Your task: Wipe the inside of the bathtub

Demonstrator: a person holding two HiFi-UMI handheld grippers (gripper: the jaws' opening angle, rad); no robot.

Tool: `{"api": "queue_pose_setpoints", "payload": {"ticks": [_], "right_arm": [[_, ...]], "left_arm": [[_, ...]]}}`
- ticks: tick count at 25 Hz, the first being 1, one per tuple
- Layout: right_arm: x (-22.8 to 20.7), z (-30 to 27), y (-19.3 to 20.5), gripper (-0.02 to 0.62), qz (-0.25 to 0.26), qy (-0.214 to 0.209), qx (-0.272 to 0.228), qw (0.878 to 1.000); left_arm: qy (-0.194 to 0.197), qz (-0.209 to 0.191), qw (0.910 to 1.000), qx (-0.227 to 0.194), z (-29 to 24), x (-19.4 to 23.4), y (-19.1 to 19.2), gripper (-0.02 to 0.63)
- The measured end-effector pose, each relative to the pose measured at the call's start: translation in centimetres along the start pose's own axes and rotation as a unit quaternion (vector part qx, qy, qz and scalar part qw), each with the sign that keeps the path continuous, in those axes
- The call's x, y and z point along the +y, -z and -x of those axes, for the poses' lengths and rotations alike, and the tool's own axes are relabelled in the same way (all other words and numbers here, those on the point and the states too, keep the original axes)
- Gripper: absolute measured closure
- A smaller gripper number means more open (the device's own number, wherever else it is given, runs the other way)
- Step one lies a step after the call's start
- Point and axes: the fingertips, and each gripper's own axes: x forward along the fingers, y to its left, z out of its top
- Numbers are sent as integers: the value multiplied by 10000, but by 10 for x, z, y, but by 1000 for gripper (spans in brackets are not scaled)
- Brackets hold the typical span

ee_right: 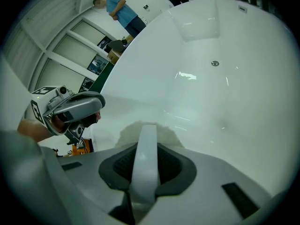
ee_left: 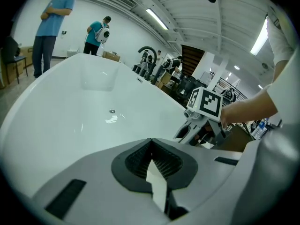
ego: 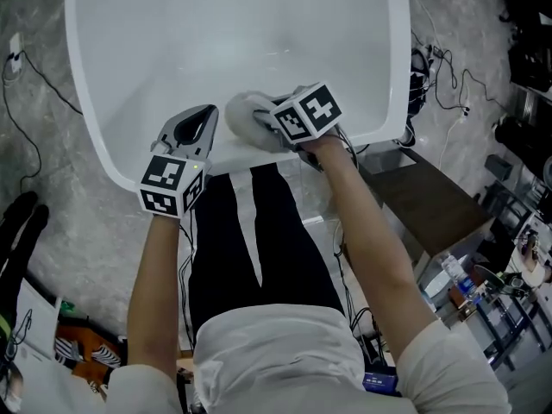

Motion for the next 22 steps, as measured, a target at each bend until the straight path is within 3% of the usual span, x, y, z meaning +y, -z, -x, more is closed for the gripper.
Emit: {"api": "queue_pose_setpoints", "payload": {"ticks": [22], "right_arm": [[-94,87,50,503,-133,556,-60,9983]], "left_arm": [[503,-142,9984,206,-84,-87,-11,595]]}}
